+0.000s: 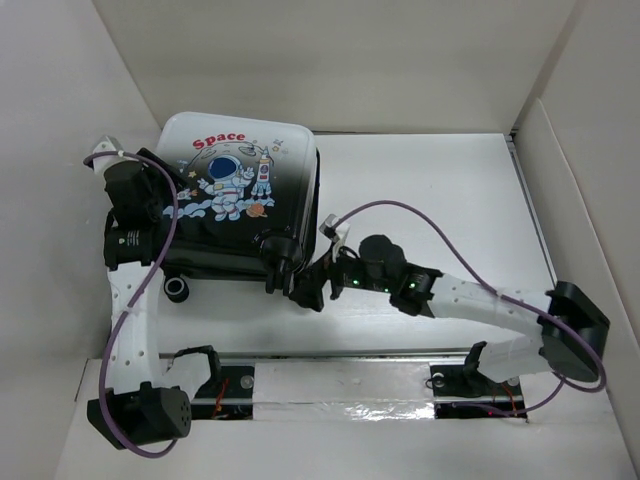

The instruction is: Pack the luggage

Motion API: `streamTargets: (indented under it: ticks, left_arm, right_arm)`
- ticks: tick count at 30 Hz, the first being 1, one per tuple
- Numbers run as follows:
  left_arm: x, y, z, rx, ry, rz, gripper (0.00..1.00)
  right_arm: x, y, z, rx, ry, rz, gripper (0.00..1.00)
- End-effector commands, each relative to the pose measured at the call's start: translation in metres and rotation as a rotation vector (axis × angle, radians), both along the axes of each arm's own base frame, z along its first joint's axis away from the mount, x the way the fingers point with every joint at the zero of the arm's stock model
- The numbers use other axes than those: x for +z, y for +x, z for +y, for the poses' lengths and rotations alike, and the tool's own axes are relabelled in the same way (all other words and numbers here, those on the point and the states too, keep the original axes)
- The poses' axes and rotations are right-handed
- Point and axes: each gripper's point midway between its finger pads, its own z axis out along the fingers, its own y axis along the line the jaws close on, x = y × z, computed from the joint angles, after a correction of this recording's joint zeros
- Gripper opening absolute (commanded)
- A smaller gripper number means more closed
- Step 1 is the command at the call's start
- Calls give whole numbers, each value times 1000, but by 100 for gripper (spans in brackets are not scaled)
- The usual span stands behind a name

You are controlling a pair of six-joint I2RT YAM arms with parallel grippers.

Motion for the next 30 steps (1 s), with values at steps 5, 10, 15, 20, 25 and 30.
streamTargets:
  ticks: [5, 10, 15, 20, 25, 30]
  left_arm:
    - [19, 1, 5, 14, 41, -62, 55]
    - [14, 4, 7, 19, 49, -52, 55]
    - [16, 4, 9, 23, 57, -56, 55]
    - [9, 5, 10, 29, 55, -46, 55]
    - [7, 5, 7, 18, 47, -53, 55]
    - [5, 6, 1, -15, 29, -52, 55]
  right_arm:
    - [31, 17, 39, -34, 210, 92, 100]
    - [17, 25, 58, -37, 228, 155, 100]
    - [32, 14, 69, 44, 363, 193, 100]
    - [31, 35, 51, -43, 386, 181, 39]
    - [28, 61, -19, -218, 357, 115, 17]
    - [14, 105, -117, -440, 188, 27, 15]
